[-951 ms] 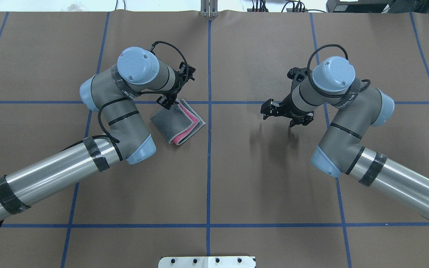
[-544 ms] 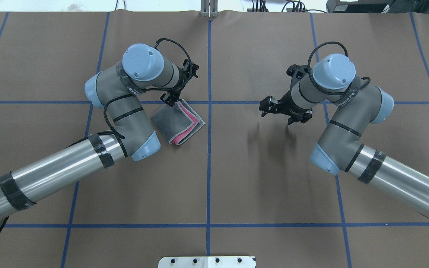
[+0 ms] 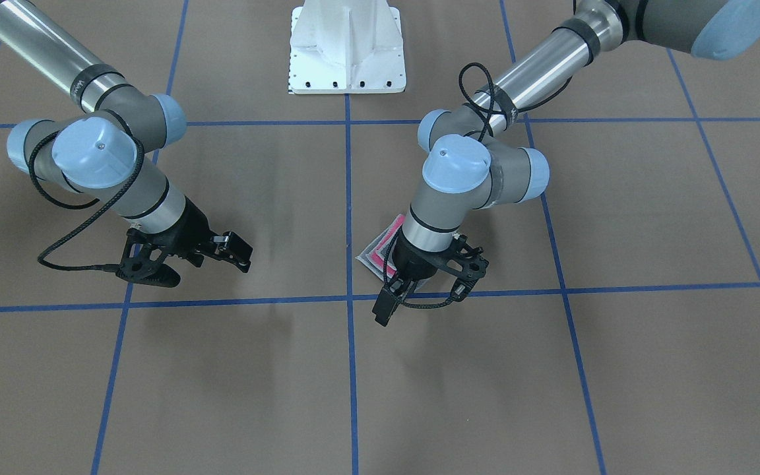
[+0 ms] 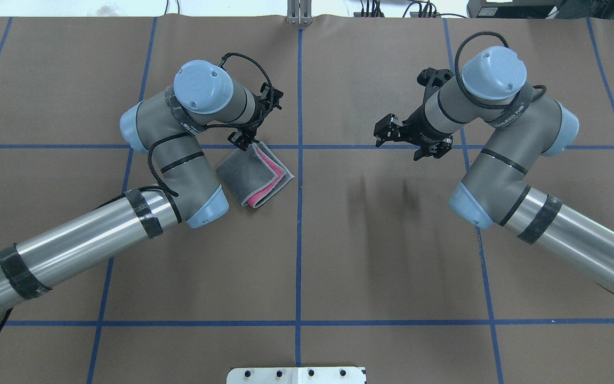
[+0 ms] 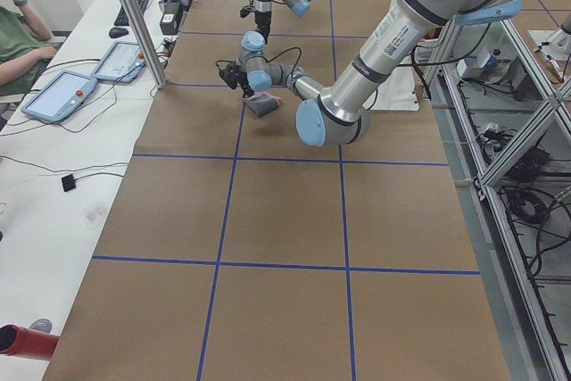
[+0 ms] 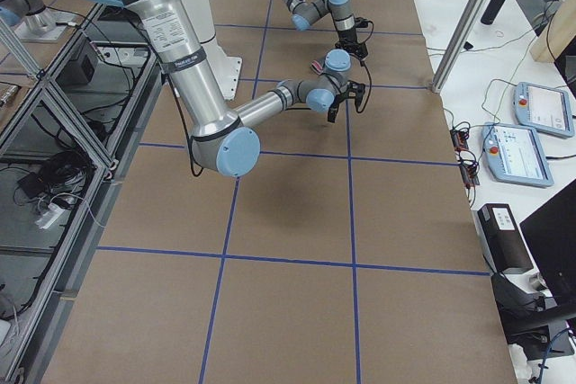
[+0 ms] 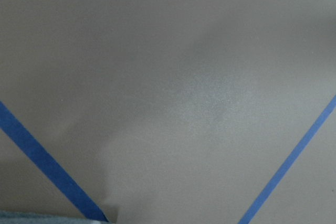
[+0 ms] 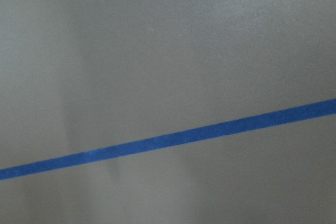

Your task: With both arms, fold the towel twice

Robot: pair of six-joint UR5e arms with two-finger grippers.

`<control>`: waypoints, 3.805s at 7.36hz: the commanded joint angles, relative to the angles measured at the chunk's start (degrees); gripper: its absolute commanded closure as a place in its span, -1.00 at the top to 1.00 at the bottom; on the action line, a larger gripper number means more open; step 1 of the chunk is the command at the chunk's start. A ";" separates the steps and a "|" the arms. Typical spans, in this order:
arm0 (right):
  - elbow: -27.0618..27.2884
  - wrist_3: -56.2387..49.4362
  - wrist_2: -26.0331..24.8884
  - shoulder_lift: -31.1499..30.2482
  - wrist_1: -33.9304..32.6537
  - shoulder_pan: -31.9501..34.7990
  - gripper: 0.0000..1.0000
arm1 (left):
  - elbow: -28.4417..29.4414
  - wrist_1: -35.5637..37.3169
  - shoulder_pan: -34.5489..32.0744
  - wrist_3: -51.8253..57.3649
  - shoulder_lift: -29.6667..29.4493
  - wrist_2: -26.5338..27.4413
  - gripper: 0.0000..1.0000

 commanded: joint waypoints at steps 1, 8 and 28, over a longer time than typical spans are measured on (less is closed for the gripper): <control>2.10 -1.03 2.74 -0.16 -2.55 4.02 0.99 | 0.01 0.07 -1.11 1.63 0.05 -0.26 1.00; 10.62 -42.54 2.75 -6.64 -31.55 19.04 0.99 | -7.87 9.62 -25.16 44.44 13.20 -21.62 1.00; 11.69 -75.13 8.27 -28.55 -31.49 38.58 0.99 | -40.59 34.61 -47.79 117.31 56.39 -30.12 1.00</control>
